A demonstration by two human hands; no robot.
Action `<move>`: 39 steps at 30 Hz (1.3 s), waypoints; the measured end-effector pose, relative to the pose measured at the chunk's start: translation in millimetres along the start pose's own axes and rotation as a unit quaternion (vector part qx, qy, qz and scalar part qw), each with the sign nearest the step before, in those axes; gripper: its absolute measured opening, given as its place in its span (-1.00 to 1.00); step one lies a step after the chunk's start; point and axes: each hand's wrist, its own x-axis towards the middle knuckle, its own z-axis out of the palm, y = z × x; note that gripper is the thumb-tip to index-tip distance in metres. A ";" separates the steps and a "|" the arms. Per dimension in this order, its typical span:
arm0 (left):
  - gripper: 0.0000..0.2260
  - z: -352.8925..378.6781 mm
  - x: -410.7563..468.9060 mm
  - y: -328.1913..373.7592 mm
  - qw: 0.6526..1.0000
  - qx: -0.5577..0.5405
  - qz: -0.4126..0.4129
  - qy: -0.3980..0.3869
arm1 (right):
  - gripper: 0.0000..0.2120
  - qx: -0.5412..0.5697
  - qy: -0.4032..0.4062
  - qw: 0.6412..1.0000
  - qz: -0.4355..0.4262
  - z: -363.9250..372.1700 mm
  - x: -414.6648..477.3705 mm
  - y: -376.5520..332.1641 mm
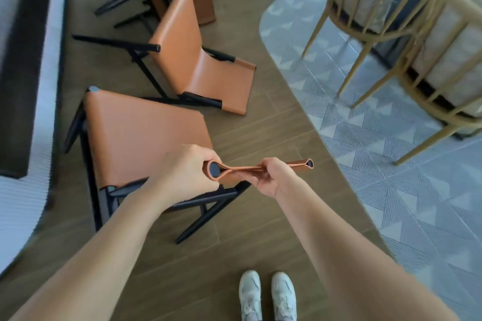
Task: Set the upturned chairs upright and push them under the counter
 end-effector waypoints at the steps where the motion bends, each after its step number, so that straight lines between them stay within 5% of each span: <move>1: -0.84 -10.2 0.2 -5.8 1.000 -0.013 -0.005 0.004 | -0.78 -0.007 0.001 1.000 -0.009 15.0 -2.7 -1.0; 6: -0.74 -67.3 7.1 -29.6 0.994 -0.103 0.002 0.037 | -0.78 -0.028 -0.013 0.998 -0.056 87.3 -14.1 -11.7; 16: -0.62 -145.3 6.5 -81.8 0.989 -0.115 -0.024 0.093 | -0.49 -0.053 -0.014 0.993 -0.100 202.4 -23.6 -15.0; 25: -0.83 -181.2 -25.0 -127.6 0.972 -0.140 -0.108 0.155 | -0.84 -0.144 -0.058 0.984 -0.084 281.5 -42.2 17.4; 32: -0.87 -178.2 -39.3 -126.9 0.958 0.128 -0.158 0.201 | -0.83 -0.187 -0.070 0.975 -0.097 311.6 -52.1 61.1; 39: -0.77 -164.7 -71.1 -154.4 0.922 0.161 -0.242 0.256 | -0.76 -0.297 -0.145 0.943 -0.042 341.9 -54.2 99.5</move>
